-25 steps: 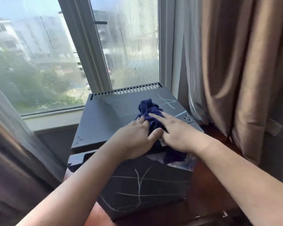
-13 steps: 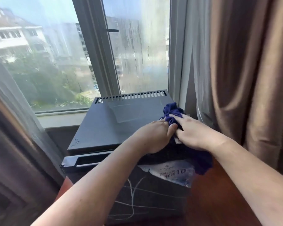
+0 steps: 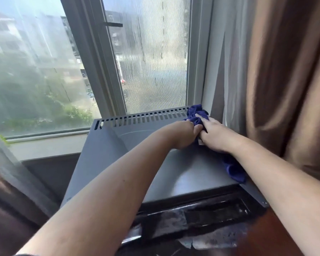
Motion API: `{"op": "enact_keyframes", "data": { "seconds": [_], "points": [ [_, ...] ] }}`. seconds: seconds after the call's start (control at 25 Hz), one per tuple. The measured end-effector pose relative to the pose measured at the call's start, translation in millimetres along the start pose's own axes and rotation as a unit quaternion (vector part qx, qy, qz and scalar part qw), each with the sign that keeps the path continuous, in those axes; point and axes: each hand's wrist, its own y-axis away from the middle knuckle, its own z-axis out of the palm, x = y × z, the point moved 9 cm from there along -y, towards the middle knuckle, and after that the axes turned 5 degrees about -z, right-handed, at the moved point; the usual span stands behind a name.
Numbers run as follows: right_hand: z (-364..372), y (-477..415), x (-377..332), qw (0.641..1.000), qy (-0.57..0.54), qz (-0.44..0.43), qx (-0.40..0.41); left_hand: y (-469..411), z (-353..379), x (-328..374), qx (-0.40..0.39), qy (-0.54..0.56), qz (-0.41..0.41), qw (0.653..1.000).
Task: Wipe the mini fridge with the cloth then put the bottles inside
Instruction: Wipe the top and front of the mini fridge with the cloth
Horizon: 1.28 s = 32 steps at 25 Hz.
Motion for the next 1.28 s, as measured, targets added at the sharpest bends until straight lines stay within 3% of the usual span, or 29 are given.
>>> {"op": "enact_keyframes", "data": {
  "seconds": [0.24, 0.48, 0.68, 0.84, 0.96, 1.28],
  "points": [
    [9, -34, -16, 1.000, -0.018, -0.007, 0.016, 1, -17, -43, 0.073, 0.002, 0.032, 0.997],
    [70, -25, -153, 0.988, -0.046, -0.133, -0.058, 119, -47, -179, 0.142, 0.138, -0.092, 0.976],
    [114, 28, -236, 0.962, -0.027, -0.254, -0.095, 204, -32, -203, 0.005, 0.151, -0.072, 0.986],
    [100, 90, -216, 0.951, -0.035, -0.291, -0.094, 237, -20, -155, 0.037, 0.112, -0.014, 0.993],
    [85, 104, -180, 0.961, -0.011, -0.261, -0.091, 225, -16, -113, 0.076, 0.051, 0.001, 0.996],
    [6, 62, -58, 0.990, 0.072, -0.120, 0.019, 80, -14, -46, 0.012, 0.063, 0.037, 0.997]
  ]
}}
